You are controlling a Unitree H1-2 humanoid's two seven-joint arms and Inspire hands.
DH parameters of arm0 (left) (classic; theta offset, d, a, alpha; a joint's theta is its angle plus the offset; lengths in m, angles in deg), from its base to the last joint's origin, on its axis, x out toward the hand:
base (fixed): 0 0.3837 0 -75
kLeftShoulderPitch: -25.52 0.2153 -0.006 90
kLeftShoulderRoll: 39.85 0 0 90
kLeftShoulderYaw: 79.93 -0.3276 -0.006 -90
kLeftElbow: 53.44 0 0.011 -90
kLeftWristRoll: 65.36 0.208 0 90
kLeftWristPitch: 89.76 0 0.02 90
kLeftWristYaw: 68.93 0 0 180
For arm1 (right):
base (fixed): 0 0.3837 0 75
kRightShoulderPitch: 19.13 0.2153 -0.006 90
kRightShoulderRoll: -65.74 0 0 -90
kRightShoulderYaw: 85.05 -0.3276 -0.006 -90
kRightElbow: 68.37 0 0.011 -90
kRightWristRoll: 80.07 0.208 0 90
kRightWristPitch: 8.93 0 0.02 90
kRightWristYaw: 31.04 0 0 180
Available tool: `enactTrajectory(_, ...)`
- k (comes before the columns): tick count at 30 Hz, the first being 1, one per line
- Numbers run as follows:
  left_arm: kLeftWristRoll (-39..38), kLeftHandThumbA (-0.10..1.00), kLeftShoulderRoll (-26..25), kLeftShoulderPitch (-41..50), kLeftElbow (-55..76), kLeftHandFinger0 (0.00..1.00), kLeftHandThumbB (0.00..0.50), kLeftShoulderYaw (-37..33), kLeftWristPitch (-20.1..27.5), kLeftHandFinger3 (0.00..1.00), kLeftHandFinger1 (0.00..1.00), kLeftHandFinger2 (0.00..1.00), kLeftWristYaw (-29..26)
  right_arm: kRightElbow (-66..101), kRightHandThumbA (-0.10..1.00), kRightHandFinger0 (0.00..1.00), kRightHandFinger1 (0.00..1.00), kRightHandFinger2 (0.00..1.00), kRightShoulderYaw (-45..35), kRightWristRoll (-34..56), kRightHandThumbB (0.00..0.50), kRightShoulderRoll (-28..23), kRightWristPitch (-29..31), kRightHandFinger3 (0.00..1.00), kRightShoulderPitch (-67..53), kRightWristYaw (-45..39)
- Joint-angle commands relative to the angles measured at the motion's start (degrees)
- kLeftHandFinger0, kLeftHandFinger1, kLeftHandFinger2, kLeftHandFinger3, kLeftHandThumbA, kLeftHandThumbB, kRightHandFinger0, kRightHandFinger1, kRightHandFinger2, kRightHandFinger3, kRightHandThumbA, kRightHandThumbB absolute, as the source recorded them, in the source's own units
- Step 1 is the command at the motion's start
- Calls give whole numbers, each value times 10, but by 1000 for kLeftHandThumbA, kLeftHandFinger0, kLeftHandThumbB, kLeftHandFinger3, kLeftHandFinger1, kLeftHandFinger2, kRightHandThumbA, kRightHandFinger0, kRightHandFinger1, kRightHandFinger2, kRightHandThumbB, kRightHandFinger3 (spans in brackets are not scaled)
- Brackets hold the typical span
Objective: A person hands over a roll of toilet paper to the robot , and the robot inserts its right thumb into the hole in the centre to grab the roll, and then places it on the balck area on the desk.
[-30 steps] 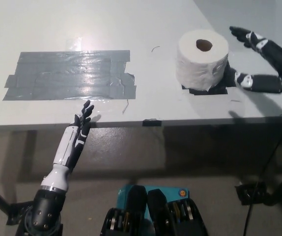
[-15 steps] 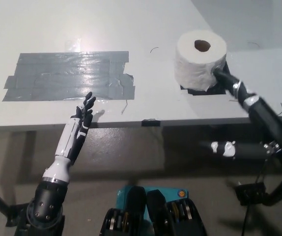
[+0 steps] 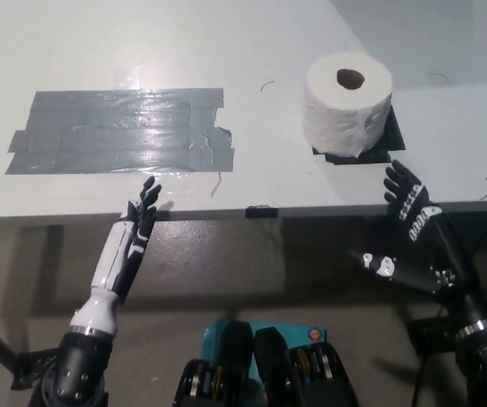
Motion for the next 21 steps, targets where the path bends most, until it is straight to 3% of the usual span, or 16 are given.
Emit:
enactTrajectory(1, -1, 1000, -5, 15, 26, 1000, 154, -2, 12, 1000, 1000, 1000, 6, -17, 1000, 1000, 1000, 1000, 1, 19, 136, 5, 75, 1000, -15, 26)
enactTrajectory(8, 7, 991, -6, 36, 25, 1000, 150, -8, 22, 1000, 1000, 1000, 3, -33, 1000, 1000, 1000, 1000, 15, 8, 118, 3, 96, 1000, -43, 33)
enactTrajectory(15, 17, 1000, -6, 53, 29, 1000, 159, -13, 20, 1000, 1000, 1000, 0, -31, 1000, 1000, 1000, 1000, 27, 0, 182, 0, 100, 1000, -66, 42)
enactTrajectory(21, 20, 998, -5, 61, 29, 1000, 166, -13, 21, 1000, 1000, 1000, -3, -28, 1000, 1000, 1000, 1000, 35, -1, 202, -4, 93, 1000, -73, 48)
